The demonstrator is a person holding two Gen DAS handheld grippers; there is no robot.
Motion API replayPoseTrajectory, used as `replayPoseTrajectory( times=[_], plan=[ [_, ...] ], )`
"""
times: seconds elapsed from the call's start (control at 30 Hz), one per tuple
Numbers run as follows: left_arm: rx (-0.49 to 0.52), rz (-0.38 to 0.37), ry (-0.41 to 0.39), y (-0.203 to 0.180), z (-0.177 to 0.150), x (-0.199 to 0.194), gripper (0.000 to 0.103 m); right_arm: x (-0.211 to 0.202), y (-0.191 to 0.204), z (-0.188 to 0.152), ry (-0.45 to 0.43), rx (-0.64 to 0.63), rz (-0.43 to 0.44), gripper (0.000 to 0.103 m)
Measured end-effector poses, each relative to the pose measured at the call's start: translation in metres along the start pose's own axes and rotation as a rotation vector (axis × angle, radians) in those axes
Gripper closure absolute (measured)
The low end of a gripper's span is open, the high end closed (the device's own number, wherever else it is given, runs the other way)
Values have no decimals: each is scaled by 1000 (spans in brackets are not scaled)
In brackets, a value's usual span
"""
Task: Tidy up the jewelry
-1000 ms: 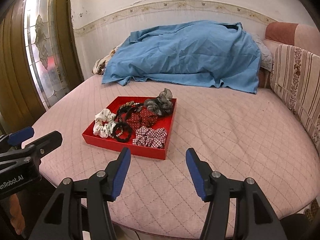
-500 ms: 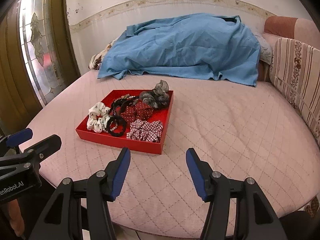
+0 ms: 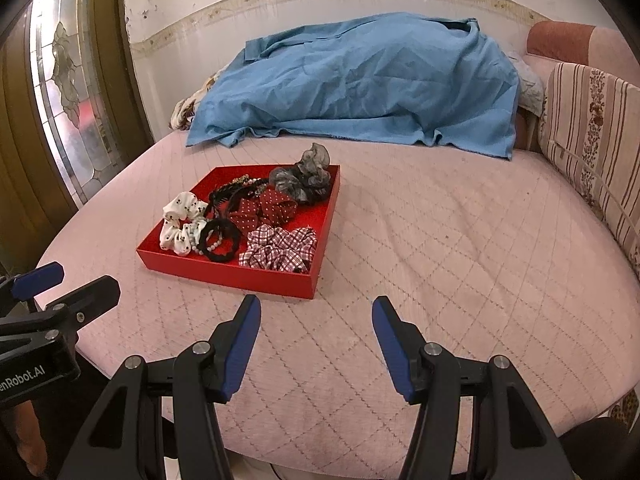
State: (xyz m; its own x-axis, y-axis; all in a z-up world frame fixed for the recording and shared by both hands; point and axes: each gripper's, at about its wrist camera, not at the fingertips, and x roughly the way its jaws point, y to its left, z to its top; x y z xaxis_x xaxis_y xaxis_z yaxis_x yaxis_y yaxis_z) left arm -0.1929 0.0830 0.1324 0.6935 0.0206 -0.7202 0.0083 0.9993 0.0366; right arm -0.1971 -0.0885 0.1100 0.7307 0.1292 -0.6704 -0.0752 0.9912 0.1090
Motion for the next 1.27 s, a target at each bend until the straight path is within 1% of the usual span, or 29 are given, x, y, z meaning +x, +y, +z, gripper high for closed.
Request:
replayPoseTrajectory(
  times=[0.2, 0.5, 0.8, 1.03, 1.13, 1.27],
  plan=[
    [1, 1, 4, -1, 0, 4, 14, 6, -4, -1, 9, 5, -3, 41],
    [-6, -9, -34, 0, 2, 6, 14, 13, -7, -3, 7, -7, -26, 41],
    [-7, -8, -24, 0, 1, 9, 14, 16, -9, -4, 8, -5, -28, 41],
    [-34, 3, -64, 8, 12, 6, 14, 15, -12, -3, -10, -7, -32, 41],
    [-32, 25, -72, 9, 13, 7, 14, 20, -16, -4, 5, 3, -29, 40],
    [-21, 22, -56, 6, 13, 11, 14, 26, -17, -5, 31, 3, -18, 40]
  ],
)
